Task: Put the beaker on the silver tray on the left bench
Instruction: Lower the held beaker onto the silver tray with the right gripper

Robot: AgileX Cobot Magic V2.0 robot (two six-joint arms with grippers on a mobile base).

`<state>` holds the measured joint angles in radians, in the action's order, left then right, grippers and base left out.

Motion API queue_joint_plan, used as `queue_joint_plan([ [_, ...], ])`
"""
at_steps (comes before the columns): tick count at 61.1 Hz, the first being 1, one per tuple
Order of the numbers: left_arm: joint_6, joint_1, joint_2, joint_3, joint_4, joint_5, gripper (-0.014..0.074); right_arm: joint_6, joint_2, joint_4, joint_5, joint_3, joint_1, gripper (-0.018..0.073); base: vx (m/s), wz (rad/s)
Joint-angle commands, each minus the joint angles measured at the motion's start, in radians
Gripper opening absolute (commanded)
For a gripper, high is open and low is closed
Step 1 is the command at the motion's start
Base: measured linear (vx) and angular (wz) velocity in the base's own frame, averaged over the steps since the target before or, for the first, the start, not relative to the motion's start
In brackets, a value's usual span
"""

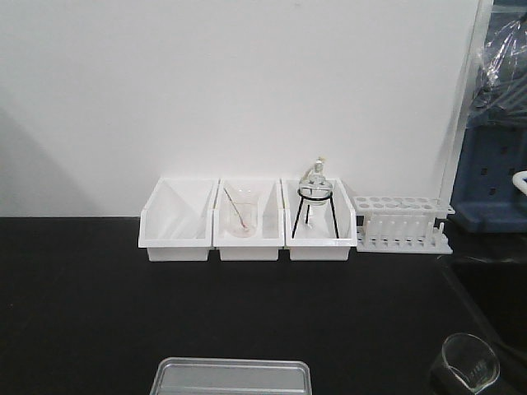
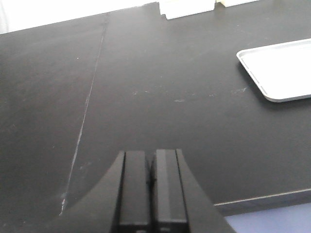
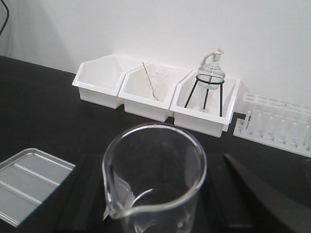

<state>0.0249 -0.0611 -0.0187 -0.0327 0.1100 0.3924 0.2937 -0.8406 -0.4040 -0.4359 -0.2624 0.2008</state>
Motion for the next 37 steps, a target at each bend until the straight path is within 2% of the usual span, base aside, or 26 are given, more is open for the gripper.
queue_joint_plan([
  [1, -0.002, -0.004, -0.008, -0.020, -0.003, -0.083, 0.0001, -0.005, 0.003, 0.012, -0.080, -0.027, -0.001, -0.0011, 0.00, 0.00],
  [22, -0.002, -0.004, -0.008, -0.020, -0.003, -0.083, 0.0001, -0.004, 0.001, 0.012, -0.091, -0.027, -0.001, -0.0011, 0.00, 0.00],
  [32, -0.002, -0.004, -0.008, -0.020, -0.003, -0.083, 0.0001, -0.002, -0.150, 0.012, -0.294, -0.034, -0.001, -0.0011, 0.00, 0.00],
  [37, -0.002, -0.004, -0.008, -0.020, -0.003, -0.083, 0.0001, -0.002, -0.291, -0.028, -0.389, -0.067, -0.001, -0.0011, 0.00, 0.00],
])
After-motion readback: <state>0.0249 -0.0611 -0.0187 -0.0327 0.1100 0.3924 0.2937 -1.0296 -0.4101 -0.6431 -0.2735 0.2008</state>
